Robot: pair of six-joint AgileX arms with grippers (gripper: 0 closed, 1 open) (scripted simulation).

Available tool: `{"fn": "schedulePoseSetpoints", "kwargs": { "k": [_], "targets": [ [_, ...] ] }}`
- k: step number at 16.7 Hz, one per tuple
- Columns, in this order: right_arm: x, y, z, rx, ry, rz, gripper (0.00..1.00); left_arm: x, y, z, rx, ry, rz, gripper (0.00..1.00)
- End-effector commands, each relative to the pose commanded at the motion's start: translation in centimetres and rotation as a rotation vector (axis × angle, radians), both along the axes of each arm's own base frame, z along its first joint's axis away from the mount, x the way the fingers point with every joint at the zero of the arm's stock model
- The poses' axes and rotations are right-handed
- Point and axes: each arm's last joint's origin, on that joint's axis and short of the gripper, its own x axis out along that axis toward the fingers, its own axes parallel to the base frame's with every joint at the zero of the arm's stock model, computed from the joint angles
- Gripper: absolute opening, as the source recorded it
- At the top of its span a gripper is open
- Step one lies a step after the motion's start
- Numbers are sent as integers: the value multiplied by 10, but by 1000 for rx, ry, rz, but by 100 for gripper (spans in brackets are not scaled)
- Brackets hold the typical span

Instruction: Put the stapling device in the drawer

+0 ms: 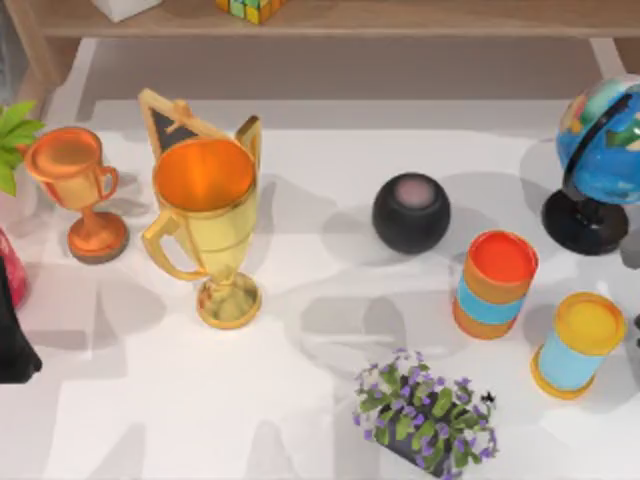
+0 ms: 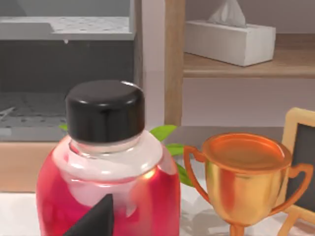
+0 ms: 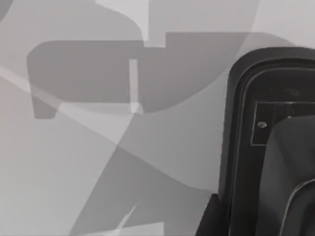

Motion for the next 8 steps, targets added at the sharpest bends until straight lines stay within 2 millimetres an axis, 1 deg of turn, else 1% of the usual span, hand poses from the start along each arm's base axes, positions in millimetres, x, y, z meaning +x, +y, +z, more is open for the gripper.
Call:
{"fn": "schedulePoseSetpoints", "kwargs": {
  "k": [3,5,8],
  "targets": [
    [-2,-8,4,-15,12,-21,0,0,0,0,0,0,0,100],
    [-3,-12,13,-23,14,-34,0,0,0,0,0,0,0,100],
    [-1,-5,27,-10,2,-14,0,0,0,0,0,0,0,100]
  ]
}}
